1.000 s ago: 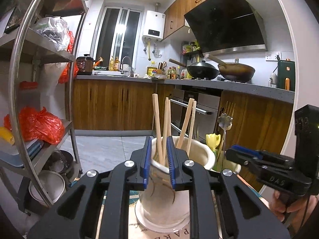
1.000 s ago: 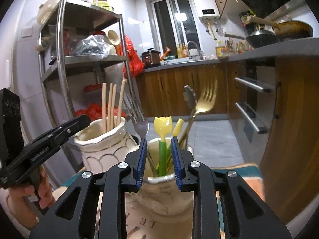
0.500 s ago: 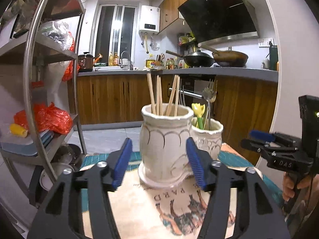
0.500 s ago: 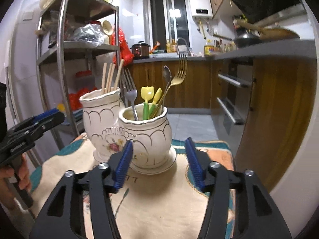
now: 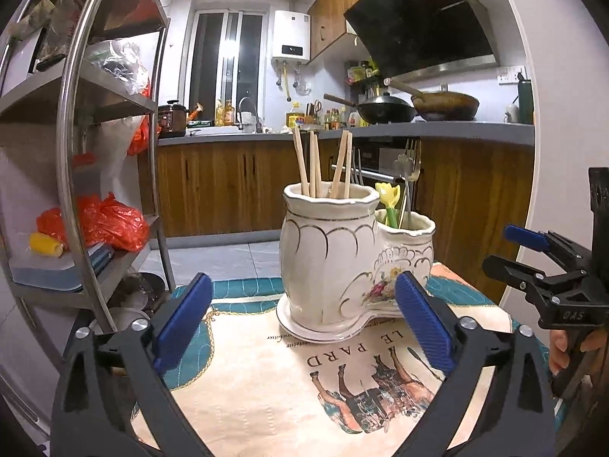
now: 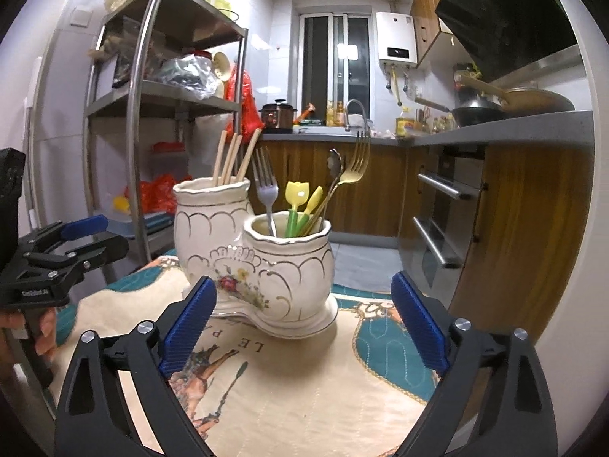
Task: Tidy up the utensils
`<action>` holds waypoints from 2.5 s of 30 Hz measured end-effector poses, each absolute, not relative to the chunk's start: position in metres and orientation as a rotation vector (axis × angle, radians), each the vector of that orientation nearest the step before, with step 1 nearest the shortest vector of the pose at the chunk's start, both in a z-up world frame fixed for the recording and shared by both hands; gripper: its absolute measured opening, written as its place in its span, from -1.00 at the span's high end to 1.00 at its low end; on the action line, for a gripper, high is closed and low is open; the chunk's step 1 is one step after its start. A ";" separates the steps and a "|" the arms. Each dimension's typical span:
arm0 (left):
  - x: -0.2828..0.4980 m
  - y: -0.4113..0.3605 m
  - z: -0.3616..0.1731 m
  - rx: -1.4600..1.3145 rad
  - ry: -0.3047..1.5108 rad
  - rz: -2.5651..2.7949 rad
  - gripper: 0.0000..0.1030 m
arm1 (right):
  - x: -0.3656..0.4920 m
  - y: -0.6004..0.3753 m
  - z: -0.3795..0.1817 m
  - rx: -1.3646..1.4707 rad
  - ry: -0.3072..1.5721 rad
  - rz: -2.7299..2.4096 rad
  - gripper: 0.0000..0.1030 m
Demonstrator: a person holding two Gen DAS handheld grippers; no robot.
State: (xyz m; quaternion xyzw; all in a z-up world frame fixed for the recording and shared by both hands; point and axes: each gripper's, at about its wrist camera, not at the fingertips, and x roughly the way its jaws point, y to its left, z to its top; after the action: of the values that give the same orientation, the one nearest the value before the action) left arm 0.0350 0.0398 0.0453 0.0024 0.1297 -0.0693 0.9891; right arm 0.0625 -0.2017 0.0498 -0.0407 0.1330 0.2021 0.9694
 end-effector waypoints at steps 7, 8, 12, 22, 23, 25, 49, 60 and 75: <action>0.037 0.040 0.045 0.000 0.270 -0.140 -0.89 | 0.064 -0.203 0.050 -0.067 0.271 0.409 -0.85; 0.036 0.040 0.045 0.005 0.264 -0.141 -0.89 | 0.062 -0.203 0.051 -0.070 0.265 0.409 -0.85; 0.034 0.035 0.045 0.032 0.254 -0.143 -0.89 | 0.063 -0.202 0.050 -0.071 0.268 0.413 -0.85; 0.036 0.037 0.045 0.027 0.264 -0.137 -0.89 | 0.063 -0.202 0.050 -0.070 0.270 0.414 -0.86; 0.036 0.037 0.044 0.026 0.265 -0.136 -0.89 | 0.064 -0.202 0.050 -0.070 0.271 0.414 -0.86; 0.036 0.037 0.044 0.026 0.267 -0.137 -0.89 | 0.064 -0.203 0.050 -0.067 0.272 0.413 -0.86; 0.036 0.037 0.044 0.027 0.265 -0.137 -0.89 | 0.064 -0.202 0.050 -0.069 0.272 0.413 -0.88; 0.036 0.037 0.044 0.027 0.265 -0.137 -0.89 | 0.064 -0.202 0.050 -0.069 0.272 0.413 -0.89; 0.036 0.037 0.045 0.027 0.265 -0.137 -0.89 | 0.064 -0.202 0.051 -0.069 0.273 0.413 -0.89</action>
State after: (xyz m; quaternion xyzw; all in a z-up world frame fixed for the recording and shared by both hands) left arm 0.0357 0.0365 0.0445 0.0134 0.1320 -0.0681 0.9888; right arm 0.0640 -0.2016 0.0505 -0.0343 0.1350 0.2045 0.9689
